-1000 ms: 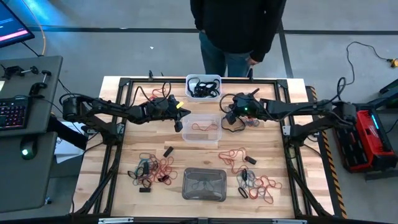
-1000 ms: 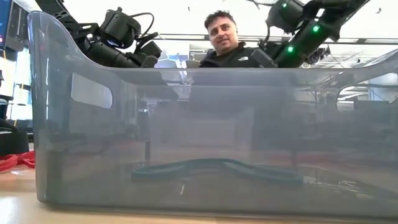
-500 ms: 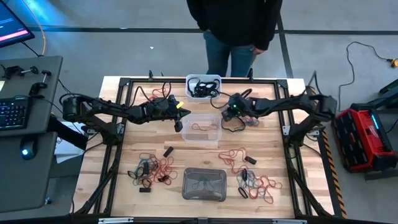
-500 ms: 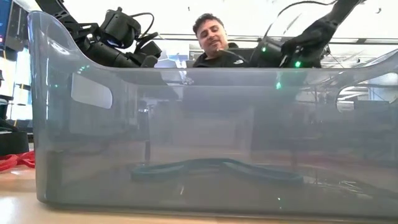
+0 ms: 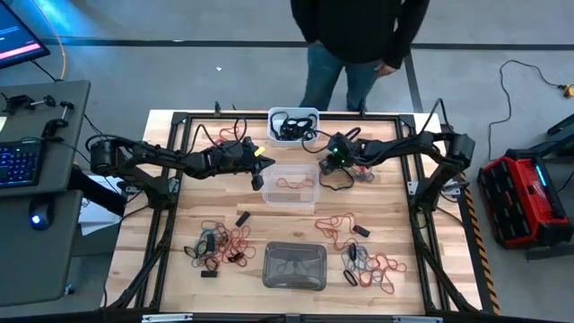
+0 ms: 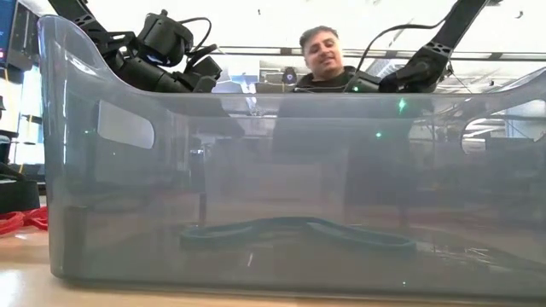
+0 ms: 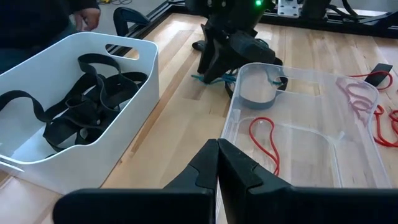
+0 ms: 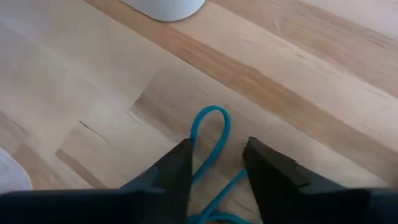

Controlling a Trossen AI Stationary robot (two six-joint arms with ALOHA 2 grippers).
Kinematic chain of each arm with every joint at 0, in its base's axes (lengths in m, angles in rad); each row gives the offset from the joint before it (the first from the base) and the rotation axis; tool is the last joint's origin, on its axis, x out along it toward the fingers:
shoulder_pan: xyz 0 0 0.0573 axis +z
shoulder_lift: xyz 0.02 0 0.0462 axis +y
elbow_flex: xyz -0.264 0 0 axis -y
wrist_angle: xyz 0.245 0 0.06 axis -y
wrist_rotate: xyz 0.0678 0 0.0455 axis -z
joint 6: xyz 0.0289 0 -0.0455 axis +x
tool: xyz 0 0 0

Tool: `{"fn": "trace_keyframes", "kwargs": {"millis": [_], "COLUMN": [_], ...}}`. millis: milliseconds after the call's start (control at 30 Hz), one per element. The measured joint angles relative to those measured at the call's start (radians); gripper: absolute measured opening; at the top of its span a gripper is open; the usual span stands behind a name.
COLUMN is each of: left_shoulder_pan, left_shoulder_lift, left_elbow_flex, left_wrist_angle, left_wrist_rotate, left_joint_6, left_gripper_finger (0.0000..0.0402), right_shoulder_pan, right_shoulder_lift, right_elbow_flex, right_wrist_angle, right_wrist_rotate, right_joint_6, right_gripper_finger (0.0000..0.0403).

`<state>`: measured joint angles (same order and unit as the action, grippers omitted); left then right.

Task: Sort rubber bands into baskets
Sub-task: Put the black rubber band into the white bin

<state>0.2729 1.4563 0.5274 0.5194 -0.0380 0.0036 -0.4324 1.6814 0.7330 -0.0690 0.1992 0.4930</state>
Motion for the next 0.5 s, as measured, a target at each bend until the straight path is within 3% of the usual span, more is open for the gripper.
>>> {"fn": "trace_keyframes", "kwargs": {"millis": [167,500], "left_shoulder_pan": [0.0,0.0], "left_shoulder_lift": [0.0,0.0], "left_elbow_flex": [0.0,0.0], "left_wrist_angle": [0.0,-0.003], "left_wrist_rotate": [0.0,0.0], "left_joint_6": [0.0,0.0], "left_gripper_finger": [0.0,0.0], "right_shoulder_pan": [0.0,0.071], "right_shoulder_lift": [-0.006,-0.183], "right_elbow_flex": [0.0,-0.001], "right_wrist_angle": [0.027,0.018], "right_wrist_rotate": [-0.009,0.001], "right_joint_6": [-0.064,-0.078], "right_gripper_finger": [0.0016,0.0004]}}
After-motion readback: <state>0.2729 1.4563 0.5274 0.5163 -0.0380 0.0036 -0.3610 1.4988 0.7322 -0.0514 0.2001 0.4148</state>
